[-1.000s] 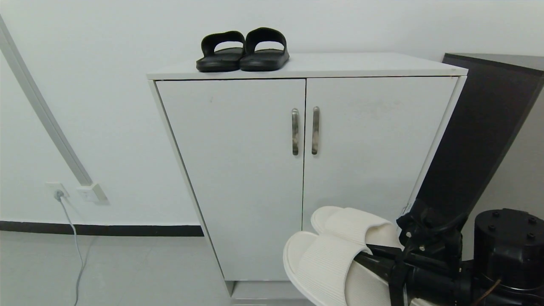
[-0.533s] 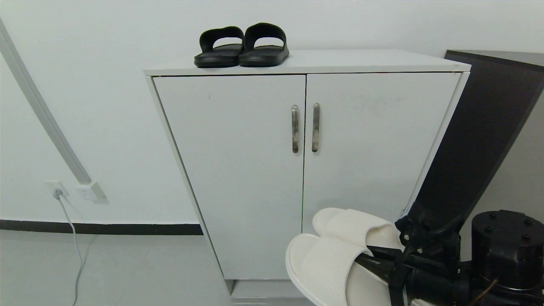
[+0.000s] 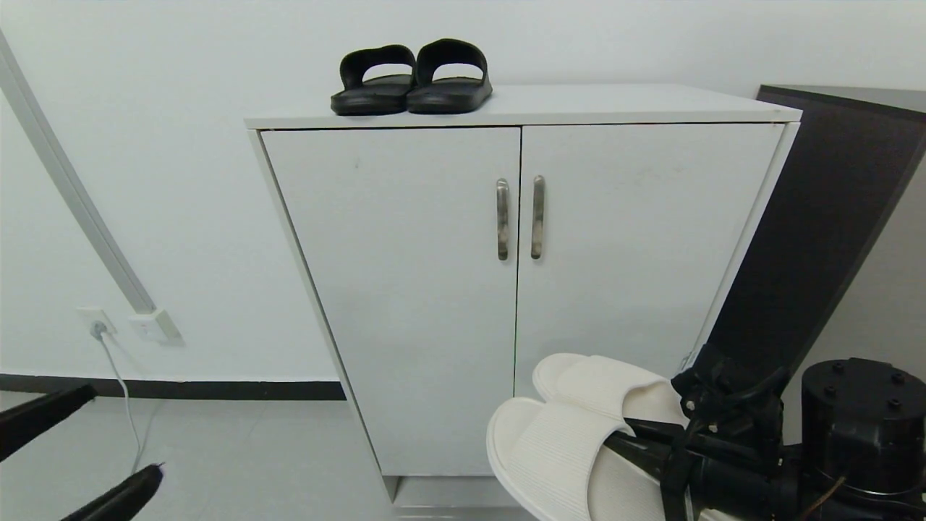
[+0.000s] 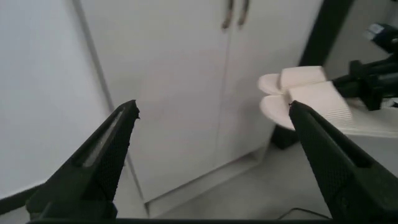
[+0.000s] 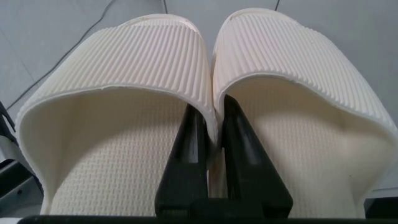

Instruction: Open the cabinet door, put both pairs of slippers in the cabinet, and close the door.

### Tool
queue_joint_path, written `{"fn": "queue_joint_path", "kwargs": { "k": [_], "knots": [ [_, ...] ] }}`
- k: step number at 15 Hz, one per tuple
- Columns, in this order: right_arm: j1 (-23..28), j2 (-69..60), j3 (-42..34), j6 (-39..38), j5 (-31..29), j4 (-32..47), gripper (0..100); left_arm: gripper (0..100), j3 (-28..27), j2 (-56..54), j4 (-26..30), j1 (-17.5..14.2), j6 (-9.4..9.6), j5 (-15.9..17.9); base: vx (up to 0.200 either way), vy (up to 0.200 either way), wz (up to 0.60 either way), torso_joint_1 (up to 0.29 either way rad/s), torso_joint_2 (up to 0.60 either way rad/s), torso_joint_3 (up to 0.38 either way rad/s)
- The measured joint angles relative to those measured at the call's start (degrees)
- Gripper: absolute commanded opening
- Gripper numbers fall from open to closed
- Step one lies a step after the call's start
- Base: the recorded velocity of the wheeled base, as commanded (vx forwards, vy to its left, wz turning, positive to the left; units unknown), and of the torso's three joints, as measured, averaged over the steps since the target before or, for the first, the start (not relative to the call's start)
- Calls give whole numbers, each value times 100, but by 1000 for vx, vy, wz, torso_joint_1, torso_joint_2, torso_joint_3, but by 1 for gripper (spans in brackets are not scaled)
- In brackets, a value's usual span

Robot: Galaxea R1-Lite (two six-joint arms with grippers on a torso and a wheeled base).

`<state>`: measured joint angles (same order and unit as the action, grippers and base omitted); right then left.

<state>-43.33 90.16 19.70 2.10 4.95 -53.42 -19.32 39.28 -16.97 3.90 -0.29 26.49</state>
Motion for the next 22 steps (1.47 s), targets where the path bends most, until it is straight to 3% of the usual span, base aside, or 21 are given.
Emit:
{"fn": "queue_joint_path", "kwargs": {
  "k": [2,5,8,10,12,14,16,18,22],
  "knots": [
    [0,0,6,0,2,-1,0,100,-405,970,-479,800,-66,-74,0,0,0,0,0,0],
    [2,-4,0,0,-5,0,0,100,-1275,2260,-980,2142,-435,-613,0,0,0,0,0,0],
    [2,-2,-2,1,-2,0,0,100,-2153,3491,-1537,2972,-628,-1123,0,0,0,0,0,0],
    [0,-6,-9,1,-2,-4,0,100,-2938,4195,-1677,3388,-707,-1275,0,0,0,0,0,0],
    [5,-15,-11,-2,-9,0,0,100,-3663,4752,-1601,3586,-830,-1243,0,0,0,0,0,0],
    [2,-15,-22,-7,2,0,0,100,-4326,5276,-1371,3667,-930,-848,0,0,0,0,0,0],
    [5,-13,-46,-5,9,0,0,100,-4931,5731,-1161,3632,-1353,-218,0,0,0,0,0,0],
    [2,-13,-52,-7,20,0,0,100,-5375,6110,-1114,3521,-1788,165,0,0,0,0,0,0],
    [2,-11,-63,-11,22,0,0,100,-5741,6588,-1106,3326,-1877,106,0,0,0,0,0,0]
  ]
}}
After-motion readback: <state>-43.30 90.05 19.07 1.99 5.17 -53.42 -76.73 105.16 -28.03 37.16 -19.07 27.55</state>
